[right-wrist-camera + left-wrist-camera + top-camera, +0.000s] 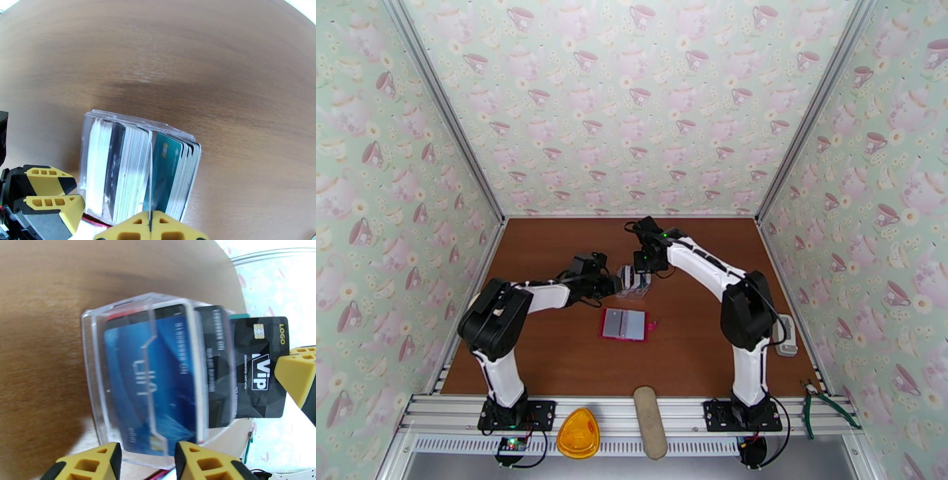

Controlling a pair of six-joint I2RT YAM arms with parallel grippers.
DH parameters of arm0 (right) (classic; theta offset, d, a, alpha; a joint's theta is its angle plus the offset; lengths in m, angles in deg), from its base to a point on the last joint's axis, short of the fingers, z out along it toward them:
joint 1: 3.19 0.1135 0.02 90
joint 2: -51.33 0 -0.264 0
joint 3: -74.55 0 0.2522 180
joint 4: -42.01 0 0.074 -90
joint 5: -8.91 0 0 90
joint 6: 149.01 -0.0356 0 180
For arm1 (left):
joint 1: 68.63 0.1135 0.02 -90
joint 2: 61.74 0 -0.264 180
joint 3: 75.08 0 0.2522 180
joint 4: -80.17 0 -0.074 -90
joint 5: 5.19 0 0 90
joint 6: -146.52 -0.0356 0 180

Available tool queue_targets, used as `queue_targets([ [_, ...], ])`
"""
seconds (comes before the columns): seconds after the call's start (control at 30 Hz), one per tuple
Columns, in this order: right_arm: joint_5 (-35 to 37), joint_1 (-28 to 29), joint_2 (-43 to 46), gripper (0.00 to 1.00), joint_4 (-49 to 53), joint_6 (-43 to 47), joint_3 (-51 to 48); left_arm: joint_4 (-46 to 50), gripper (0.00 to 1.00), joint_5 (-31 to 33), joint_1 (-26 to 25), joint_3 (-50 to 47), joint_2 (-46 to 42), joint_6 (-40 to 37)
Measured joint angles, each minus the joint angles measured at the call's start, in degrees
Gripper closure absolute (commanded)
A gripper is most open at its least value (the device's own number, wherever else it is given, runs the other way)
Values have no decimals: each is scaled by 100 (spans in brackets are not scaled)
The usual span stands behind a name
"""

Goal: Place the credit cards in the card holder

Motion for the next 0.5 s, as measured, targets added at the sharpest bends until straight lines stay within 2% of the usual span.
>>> queue_targets([
  [0.23, -81, 7, 1209, 100, -382, -223, -931, 374, 56, 153, 0, 0, -682, -111],
  [0.5, -553, 131, 2251, 100, -1469, -708, -2559, 1200, 57, 584, -4, -238, -1412, -470],
])
